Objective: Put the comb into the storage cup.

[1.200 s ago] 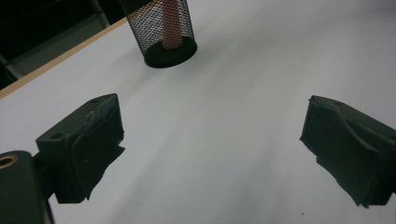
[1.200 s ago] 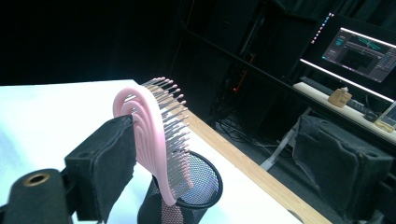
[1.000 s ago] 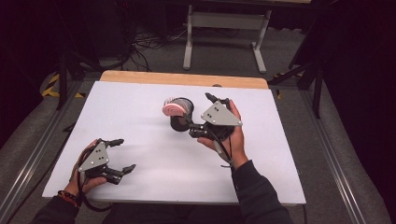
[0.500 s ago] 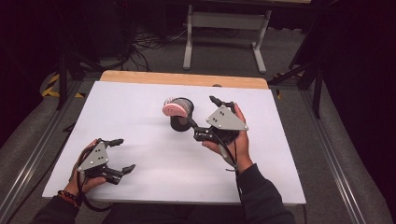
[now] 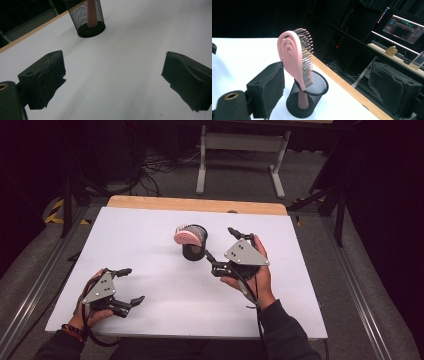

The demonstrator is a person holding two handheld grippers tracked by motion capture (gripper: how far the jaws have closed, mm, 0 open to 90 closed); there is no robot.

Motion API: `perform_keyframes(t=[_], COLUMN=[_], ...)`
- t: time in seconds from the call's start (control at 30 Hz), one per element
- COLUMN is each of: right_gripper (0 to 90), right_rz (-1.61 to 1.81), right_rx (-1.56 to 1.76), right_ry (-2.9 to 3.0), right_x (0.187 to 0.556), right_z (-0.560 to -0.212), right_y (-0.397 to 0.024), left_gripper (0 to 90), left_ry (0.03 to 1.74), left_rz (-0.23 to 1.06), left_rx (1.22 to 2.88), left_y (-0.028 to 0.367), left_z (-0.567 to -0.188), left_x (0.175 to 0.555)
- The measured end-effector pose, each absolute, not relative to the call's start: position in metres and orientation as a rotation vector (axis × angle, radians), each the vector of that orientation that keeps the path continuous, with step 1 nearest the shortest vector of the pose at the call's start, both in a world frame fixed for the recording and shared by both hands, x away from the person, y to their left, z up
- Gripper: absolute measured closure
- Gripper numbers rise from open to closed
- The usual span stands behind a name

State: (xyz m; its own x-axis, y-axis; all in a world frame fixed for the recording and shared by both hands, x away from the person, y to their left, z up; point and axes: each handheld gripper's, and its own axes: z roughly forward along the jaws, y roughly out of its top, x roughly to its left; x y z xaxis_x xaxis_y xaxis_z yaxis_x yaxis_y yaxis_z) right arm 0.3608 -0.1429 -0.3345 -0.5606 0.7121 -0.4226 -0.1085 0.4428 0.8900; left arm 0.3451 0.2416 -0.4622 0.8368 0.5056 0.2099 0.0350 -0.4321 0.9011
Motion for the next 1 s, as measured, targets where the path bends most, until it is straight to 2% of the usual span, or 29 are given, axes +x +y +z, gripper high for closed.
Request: perform_keyframes(t=[1.0], right_gripper=[12.4], right_rz=[1.205], right_rx=[0.571], right_ry=[1.902], right_x=[0.35], right_z=[-0.362], right_y=[-0.171], left_gripper=[5.7], left_ry=[0.419], left_rz=[0.567], left_rx=[1.949], left_y=[0.245], left_z=[-0.462], left_x=[0.345])
